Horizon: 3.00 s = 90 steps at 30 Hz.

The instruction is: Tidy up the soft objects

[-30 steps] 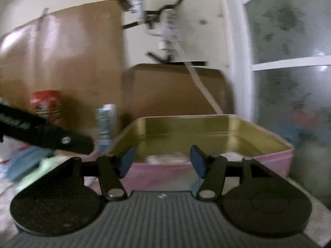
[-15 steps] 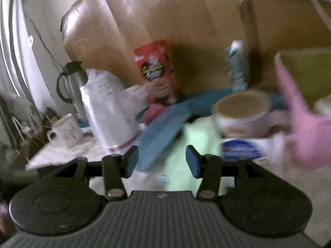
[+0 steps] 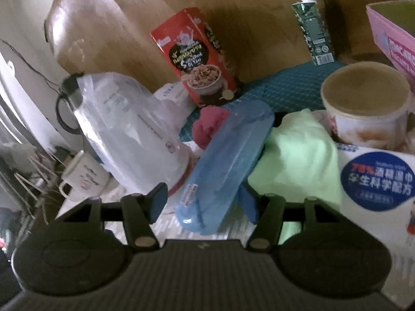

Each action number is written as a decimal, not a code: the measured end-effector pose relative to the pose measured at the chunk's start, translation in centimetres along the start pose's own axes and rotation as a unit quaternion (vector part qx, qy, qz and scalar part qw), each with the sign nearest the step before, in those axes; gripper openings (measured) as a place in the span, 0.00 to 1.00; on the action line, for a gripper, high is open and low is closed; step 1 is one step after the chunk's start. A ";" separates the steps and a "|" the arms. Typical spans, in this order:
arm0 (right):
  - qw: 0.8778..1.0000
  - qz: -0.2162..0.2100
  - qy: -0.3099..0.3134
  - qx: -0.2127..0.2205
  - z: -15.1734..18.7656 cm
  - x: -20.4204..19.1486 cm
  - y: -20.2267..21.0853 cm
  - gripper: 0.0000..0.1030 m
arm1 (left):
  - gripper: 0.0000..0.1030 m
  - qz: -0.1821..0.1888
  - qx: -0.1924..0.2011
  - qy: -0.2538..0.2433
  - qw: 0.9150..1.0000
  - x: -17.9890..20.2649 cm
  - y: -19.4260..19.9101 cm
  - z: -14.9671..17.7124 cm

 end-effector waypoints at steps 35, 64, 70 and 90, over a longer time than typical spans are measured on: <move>0.990 0.029 0.122 0.058 -1.7 -0.4 1.9 0.41 | 0.88 0.008 -0.008 0.024 1.000 -0.6 -0.4 0.0; 0.979 -0.068 0.181 -0.071 2.4 -0.9 2.3 0.25 | 0.79 0.026 -0.015 0.060 0.998 -1.6 -0.4 -0.1; 0.986 -0.037 0.163 -0.018 -1.2 0.3 2.9 0.39 | 0.79 0.034 -0.023 0.093 0.995 -2.2 0.5 0.4; 0.986 -0.065 0.112 -0.103 -1.9 1.2 0.0 0.39 | 0.60 0.046 -0.061 0.148 0.986 -3.6 1.4 1.2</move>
Point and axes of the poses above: each gripper's, at about its wrist camera, not at the fingertips, and y roughly against the way its jaws point, x to its right, z to its underside, the point moved 5 cm from there along -y, roughly the way its jaws point, and after that the axes turned 9 degrees about z, right-handed, at the moved point
